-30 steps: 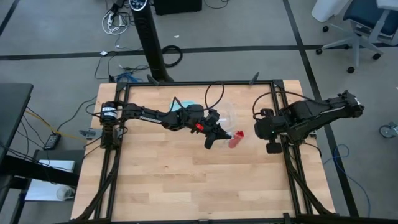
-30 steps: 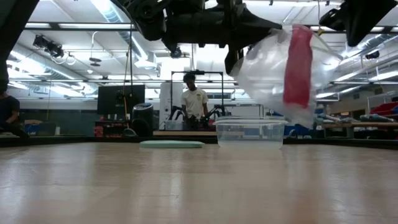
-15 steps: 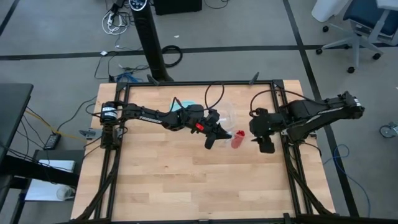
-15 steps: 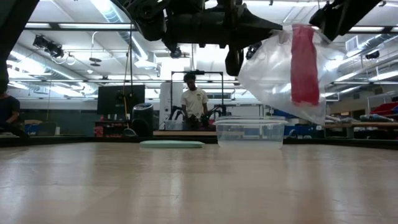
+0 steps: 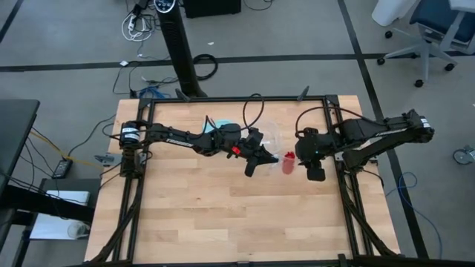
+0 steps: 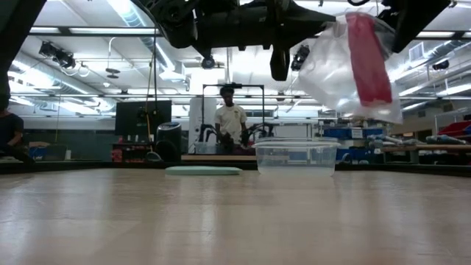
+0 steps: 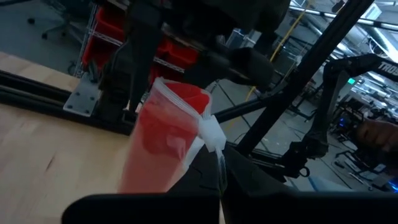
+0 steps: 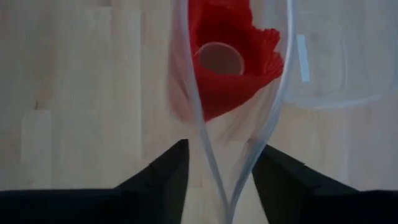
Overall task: Roll bandage
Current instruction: Close the transparent zip lock bag
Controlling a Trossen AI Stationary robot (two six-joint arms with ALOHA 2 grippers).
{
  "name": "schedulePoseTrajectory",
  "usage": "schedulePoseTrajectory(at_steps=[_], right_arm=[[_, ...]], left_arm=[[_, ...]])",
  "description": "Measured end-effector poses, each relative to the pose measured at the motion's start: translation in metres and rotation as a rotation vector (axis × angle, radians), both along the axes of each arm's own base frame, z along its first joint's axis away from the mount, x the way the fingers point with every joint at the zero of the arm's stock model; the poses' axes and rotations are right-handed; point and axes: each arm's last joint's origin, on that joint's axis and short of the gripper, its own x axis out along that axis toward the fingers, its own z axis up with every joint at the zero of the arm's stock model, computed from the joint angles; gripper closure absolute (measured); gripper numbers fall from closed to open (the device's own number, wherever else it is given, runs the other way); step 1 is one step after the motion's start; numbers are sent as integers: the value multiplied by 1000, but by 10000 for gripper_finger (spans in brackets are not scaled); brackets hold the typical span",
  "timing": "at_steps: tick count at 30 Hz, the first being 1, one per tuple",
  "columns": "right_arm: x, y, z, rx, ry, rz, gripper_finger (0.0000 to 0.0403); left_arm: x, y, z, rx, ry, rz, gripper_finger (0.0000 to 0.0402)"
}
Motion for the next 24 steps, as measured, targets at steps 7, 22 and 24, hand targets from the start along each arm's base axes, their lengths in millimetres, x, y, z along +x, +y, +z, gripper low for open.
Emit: schedulePoseTrajectory(at_steps=[7, 22, 24], right_arm=[[-4, 0, -2, 1, 46, 40, 377], [-8, -6, 9, -8, 73, 43, 385], [-6, -6, 10, -16, 58, 52, 371]], left_arm=[[0, 0, -2, -2, 20, 0, 402], [-4, 23, -1, 10, 35, -28, 402], [-4, 23, 0, 10, 30, -31, 402]])
